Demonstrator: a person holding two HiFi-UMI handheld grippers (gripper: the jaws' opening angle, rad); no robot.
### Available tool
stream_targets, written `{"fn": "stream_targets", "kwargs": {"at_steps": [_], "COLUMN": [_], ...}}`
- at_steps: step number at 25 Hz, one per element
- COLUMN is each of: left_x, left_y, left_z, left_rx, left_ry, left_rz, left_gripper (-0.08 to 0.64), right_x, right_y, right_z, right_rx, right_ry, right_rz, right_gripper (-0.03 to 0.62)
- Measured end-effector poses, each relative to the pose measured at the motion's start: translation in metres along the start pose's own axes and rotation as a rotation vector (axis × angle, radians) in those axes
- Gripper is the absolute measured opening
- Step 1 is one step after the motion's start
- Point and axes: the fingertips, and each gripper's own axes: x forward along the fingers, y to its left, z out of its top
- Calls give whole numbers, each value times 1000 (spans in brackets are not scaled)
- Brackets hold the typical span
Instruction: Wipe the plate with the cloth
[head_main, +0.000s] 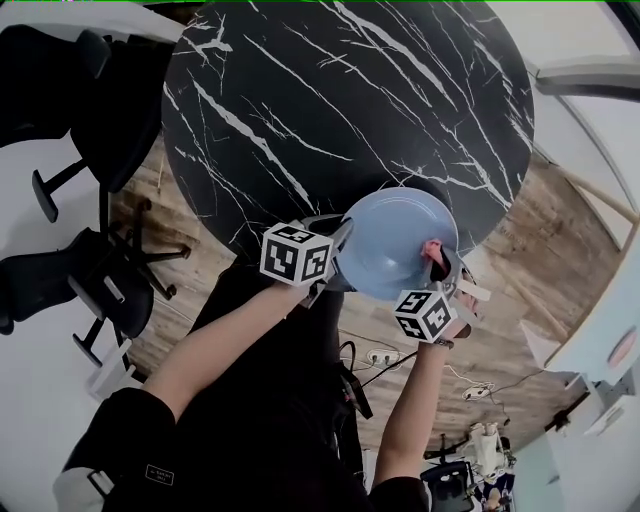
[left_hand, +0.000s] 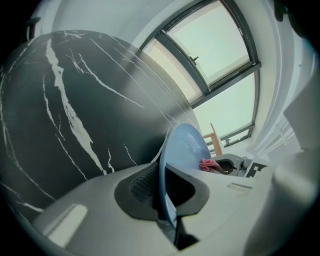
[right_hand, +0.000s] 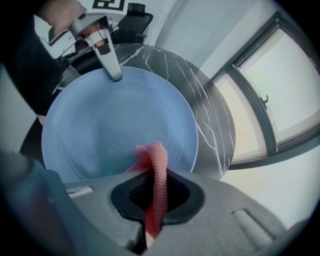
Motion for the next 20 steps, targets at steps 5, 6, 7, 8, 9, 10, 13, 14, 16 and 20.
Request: {"fn": "stream_targets", "kwargs": {"at_steps": [5, 6, 7, 8, 9, 10, 13, 14, 16, 20], "left_x": [1, 1, 0, 0, 0, 0, 0, 0, -1, -1], "left_y": [-1, -1, -1, -1, -1, -1, -1, -1, 0, 0], "left_z": [0, 0, 1, 1, 1, 1, 0, 0, 0, -1], "left_rx": [20, 29, 34, 37, 35, 31, 13, 10, 7, -3], "left_ry": [-9, -10, -11, -10, -10, -10, -12, -13, -15, -16], "left_rz": [3, 5, 6, 7, 7, 6, 3, 1, -1, -9], "left_gripper": [23, 21, 21, 21, 21, 23, 27, 28, 28, 28], "right_x": [-11, -14, -17, -19, -22, -24, -33, -36, -40, -45], "right_y": [27, 33, 38, 44, 50, 56, 77, 84, 98, 116], "right_z": [-13, -15, -16, -16, -17, -17, -15, -13, -7, 8], "right_rx": [21, 30, 41, 49, 55, 59, 63, 65, 68, 59], "right_ry": [30, 30, 30, 30, 30, 30, 31, 30, 20, -11], "right_rz": [53, 68, 83, 97, 110, 125, 184, 208, 249, 300], "right_gripper": [12, 12, 12, 12, 12, 12, 12, 12, 12, 12]}}
